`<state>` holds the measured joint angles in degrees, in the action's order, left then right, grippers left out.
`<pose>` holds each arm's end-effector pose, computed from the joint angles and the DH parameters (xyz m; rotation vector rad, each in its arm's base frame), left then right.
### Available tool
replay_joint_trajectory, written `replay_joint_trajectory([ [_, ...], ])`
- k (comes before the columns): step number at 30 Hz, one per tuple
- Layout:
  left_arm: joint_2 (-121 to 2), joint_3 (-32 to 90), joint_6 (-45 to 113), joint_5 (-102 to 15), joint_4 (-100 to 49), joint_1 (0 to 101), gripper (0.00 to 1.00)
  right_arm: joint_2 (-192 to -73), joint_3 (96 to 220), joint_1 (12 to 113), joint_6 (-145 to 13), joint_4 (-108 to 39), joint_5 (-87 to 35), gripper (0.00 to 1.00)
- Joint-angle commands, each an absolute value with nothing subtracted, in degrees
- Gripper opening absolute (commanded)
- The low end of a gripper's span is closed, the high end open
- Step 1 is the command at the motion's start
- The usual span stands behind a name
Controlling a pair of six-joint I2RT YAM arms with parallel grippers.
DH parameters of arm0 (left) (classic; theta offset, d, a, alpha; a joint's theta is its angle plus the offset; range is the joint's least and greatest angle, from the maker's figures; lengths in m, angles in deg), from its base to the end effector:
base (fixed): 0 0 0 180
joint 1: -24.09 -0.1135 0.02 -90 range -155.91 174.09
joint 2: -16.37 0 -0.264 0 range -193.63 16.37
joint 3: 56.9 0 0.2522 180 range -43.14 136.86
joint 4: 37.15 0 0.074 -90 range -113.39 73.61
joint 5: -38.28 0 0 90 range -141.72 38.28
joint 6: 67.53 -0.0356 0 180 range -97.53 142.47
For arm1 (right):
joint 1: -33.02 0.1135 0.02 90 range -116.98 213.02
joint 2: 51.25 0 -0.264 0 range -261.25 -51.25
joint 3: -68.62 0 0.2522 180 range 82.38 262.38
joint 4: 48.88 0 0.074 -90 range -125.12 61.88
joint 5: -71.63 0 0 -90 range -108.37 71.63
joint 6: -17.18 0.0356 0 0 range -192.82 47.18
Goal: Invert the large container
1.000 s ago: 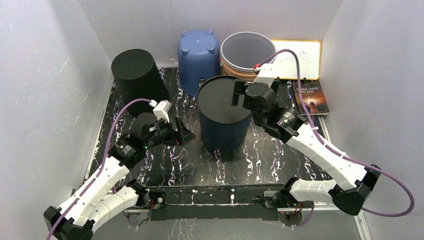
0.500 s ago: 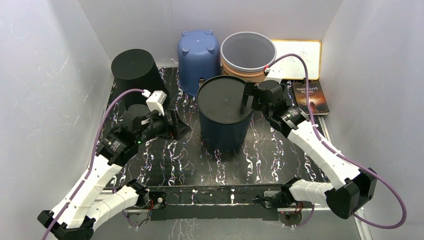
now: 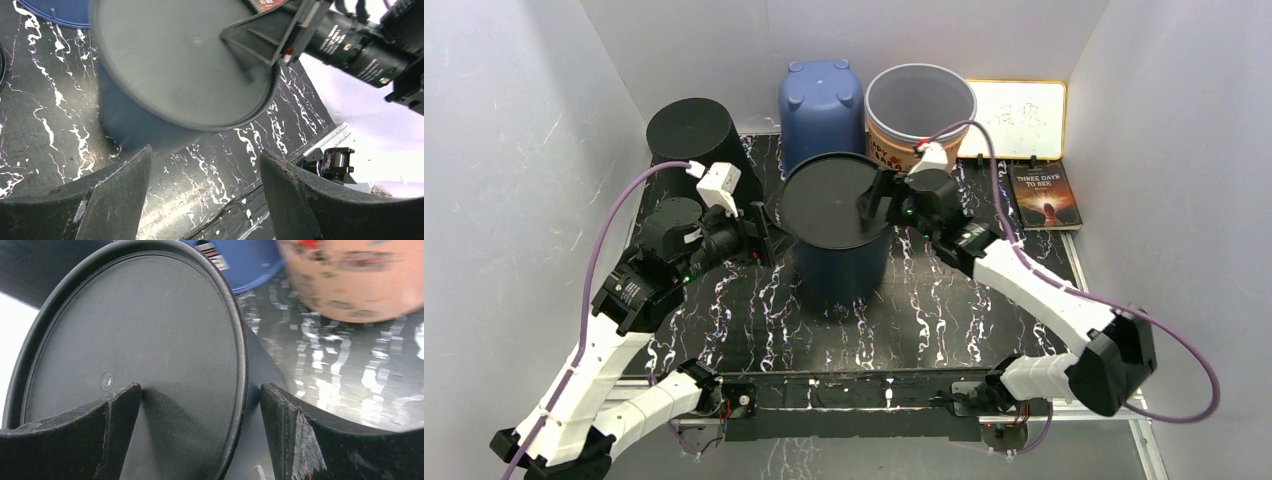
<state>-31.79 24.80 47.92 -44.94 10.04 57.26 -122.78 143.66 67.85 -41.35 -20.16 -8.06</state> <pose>0.1319 -0.0913 0.4237 0.2145 1.8751 -0.8230 0.2390 0.1585 0.3329 0.0570 2.0468 0.5549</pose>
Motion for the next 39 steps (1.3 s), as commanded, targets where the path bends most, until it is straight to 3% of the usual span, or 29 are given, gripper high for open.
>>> replay_joint_trajectory([
  [1, -31.1, 26.7, 46.6, -45.8, 9.8, 57.1, 0.76, -131.8, 145.6, 76.0, -35.4, -26.1, -14.2, 0.84],
  [23, -28.2, 31.1, 43.6, -45.2, 1.1, 57.1, 0.78, -176.6, 182.4, 93.4, -28.1, -48.0, -24.1, 0.83],
  [29, -27.6, 29.6, 43.8, -44.9, 0.2, 57.1, 0.78, -177.9, 183.7, 93.6, -28.4, -53.3, -24.3, 0.84],
  [34, -27.3, 29.9, 44.2, -44.8, 0.3, 57.1, 0.78, -170.8, 176.3, 93.1, -33.2, -54.6, -18.8, 0.97],
  [39, -27.8, 30.3, 44.9, -44.5, 1.3, 57.1, 0.79, -161.5, 166.2, 89.8, -35.5, -55.7, -16.6, 0.98],
])
